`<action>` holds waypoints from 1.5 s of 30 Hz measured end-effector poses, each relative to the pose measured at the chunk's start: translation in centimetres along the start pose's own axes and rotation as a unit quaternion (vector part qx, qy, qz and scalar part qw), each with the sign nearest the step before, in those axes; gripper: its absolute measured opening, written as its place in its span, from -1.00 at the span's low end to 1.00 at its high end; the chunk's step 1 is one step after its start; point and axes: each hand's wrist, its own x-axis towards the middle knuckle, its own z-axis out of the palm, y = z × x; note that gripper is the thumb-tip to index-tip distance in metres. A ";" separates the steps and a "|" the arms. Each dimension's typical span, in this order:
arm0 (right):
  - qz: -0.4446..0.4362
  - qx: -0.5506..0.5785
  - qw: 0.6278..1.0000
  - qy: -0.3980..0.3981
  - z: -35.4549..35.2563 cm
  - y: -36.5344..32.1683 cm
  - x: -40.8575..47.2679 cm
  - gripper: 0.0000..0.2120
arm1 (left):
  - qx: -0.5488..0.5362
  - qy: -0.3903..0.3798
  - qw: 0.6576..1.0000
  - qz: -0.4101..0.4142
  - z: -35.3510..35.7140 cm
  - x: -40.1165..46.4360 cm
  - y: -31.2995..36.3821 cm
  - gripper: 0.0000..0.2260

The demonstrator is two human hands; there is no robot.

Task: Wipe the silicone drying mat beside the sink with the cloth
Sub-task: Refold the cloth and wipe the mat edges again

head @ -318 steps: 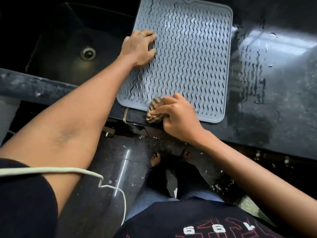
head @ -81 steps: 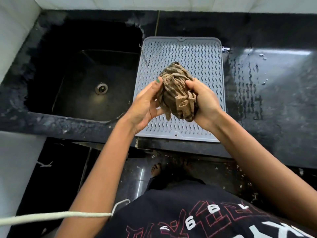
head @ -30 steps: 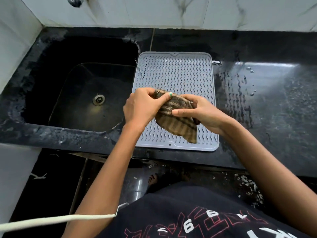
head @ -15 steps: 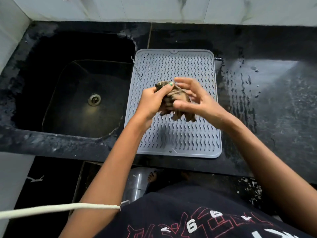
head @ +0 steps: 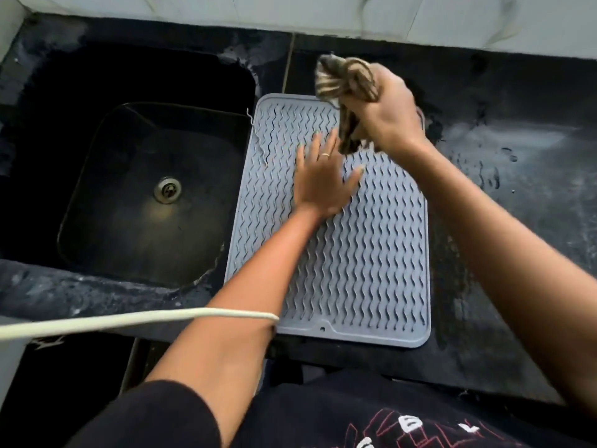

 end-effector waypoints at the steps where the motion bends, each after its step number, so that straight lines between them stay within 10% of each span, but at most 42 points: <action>1: -0.024 -0.047 0.999 -0.012 1.2 -0.1 2.0 -0.72 | 0.013 -0.008 1.000 0.000 0.6 0.5 0.1 -0.44; 14: -0.290 -0.436 0.827 -0.206 7.2 1.7 8.8 -0.59 | 0.056 0.019 0.998 -0.023 2.0 1.1 -0.6 -0.33; 32: -0.182 -0.520 0.818 -0.164 -7.3 8.6 6.4 -0.66 | 0.056 0.008 0.998 -0.015 2.3 1.4 -0.8 -0.32; 45: -0.188 -0.484 0.835 -0.181 -2.2 4.9 7.0 -0.61 | 0.067 -0.003 0.998 -0.013 1.9 1.4 -0.7 -0.34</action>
